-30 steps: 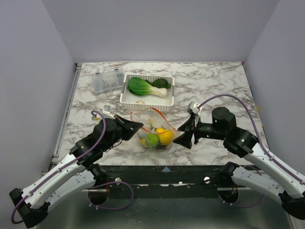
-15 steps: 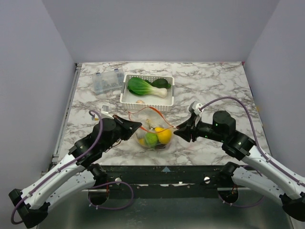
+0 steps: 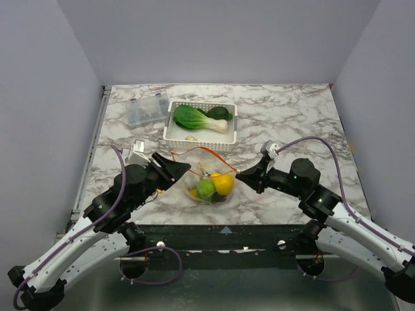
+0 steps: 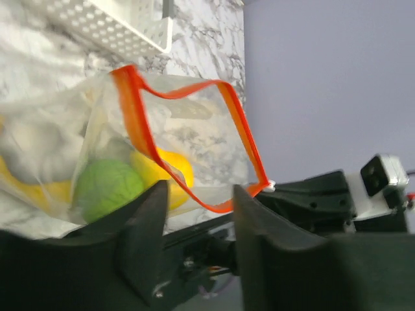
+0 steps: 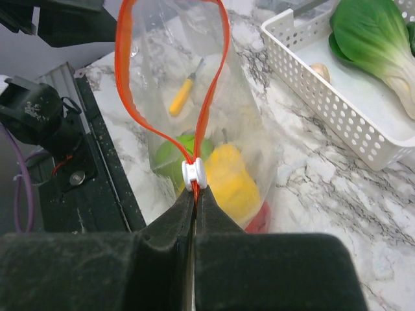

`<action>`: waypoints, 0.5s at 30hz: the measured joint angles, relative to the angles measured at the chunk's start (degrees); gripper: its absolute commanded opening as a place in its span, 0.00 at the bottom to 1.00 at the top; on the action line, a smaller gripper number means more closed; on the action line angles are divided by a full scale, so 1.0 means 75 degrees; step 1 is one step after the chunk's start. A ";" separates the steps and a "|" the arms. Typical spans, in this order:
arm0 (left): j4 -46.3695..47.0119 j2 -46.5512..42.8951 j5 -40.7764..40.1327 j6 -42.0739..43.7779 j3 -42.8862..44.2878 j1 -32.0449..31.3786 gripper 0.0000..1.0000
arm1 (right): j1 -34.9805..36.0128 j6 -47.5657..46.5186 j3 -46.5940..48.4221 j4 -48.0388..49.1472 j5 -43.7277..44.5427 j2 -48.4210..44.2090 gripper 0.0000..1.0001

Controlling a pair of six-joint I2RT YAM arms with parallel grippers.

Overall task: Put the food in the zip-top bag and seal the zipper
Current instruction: Zip the zipper food storage bag at the center of the board.

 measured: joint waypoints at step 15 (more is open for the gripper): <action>-0.0688 0.3267 0.4109 0.7874 0.4360 -0.0463 0.73 | 0.0000 0.0478 0.0000 0.0495 -0.0778 0.0157 0.01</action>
